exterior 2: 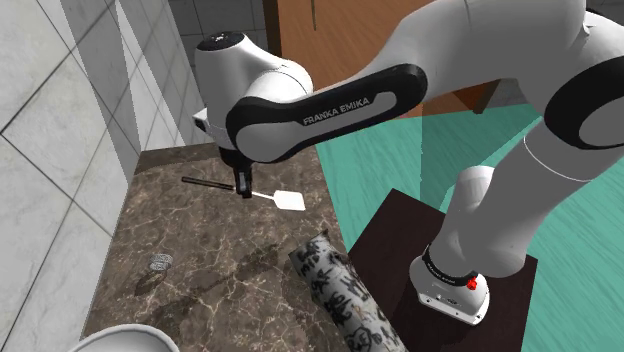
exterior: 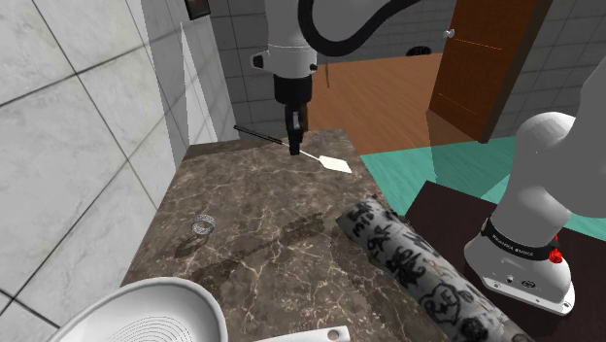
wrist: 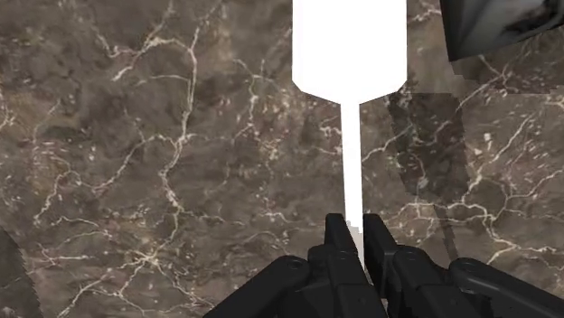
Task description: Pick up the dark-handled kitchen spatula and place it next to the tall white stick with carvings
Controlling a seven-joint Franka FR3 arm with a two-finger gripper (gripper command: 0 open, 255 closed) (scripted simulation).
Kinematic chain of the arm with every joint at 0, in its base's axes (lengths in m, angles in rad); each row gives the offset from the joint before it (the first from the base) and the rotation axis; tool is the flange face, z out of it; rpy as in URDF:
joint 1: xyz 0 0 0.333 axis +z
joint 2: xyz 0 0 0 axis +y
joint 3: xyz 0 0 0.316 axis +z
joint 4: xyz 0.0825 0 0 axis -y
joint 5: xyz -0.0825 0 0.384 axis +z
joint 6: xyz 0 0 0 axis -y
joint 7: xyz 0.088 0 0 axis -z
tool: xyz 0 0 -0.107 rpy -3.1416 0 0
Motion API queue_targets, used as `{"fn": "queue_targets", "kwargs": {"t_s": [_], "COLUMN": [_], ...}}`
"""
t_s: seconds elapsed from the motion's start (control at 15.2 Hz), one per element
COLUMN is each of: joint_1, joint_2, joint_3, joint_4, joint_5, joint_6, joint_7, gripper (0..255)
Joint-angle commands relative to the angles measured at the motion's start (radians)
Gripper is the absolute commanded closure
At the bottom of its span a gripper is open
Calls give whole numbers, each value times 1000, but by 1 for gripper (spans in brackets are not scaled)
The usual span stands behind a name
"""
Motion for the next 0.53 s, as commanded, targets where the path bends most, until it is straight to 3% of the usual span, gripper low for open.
{"fn": "queue_targets", "kwargs": {"t_s": [0.0,0.46], "joint_1": [22,96], "joint_2": [1,52], "joint_3": [30,128], "joint_4": [0,58], "joint_5": [1,-9], "joint_6": [2,-1], "joint_7": [53,230], "gripper": [255,255]}}
